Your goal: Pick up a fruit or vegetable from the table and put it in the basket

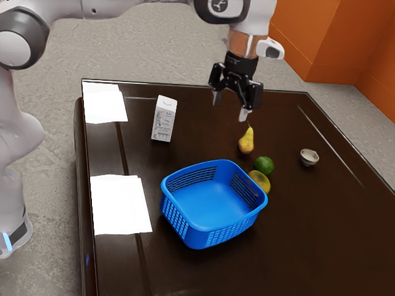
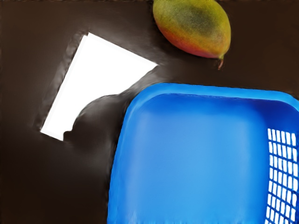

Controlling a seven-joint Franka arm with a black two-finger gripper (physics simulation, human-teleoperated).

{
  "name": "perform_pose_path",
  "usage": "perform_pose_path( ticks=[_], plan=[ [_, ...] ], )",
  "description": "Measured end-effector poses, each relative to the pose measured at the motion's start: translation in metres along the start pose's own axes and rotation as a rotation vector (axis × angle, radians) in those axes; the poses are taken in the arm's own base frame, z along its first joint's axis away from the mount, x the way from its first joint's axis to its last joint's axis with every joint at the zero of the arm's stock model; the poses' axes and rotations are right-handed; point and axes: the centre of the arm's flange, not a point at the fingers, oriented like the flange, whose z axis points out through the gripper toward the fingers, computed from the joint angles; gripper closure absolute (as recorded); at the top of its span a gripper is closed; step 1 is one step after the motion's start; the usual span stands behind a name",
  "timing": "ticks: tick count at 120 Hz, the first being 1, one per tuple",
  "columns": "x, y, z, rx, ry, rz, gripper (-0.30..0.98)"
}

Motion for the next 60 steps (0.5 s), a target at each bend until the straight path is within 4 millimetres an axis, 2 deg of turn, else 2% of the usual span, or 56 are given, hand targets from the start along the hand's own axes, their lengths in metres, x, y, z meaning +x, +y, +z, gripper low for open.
perform_pose_path(
  ticks=[12,26,40,50,60],
  plan=[
    [-0.019,0.029,-0.004,-0.006,0.009,-0.017,0.0],
    [-0.039,0.061,0.005,0.011,0.006,-0.029,0.0],
    [-0.051,0.088,0.021,0.042,0.004,-0.053,0.0],
    [-0.044,0.083,0.02,0.042,0.01,-0.108,0.0],
    [-0.013,0.058,0.029,0.06,0.008,-0.219,0.0]
  ],
)
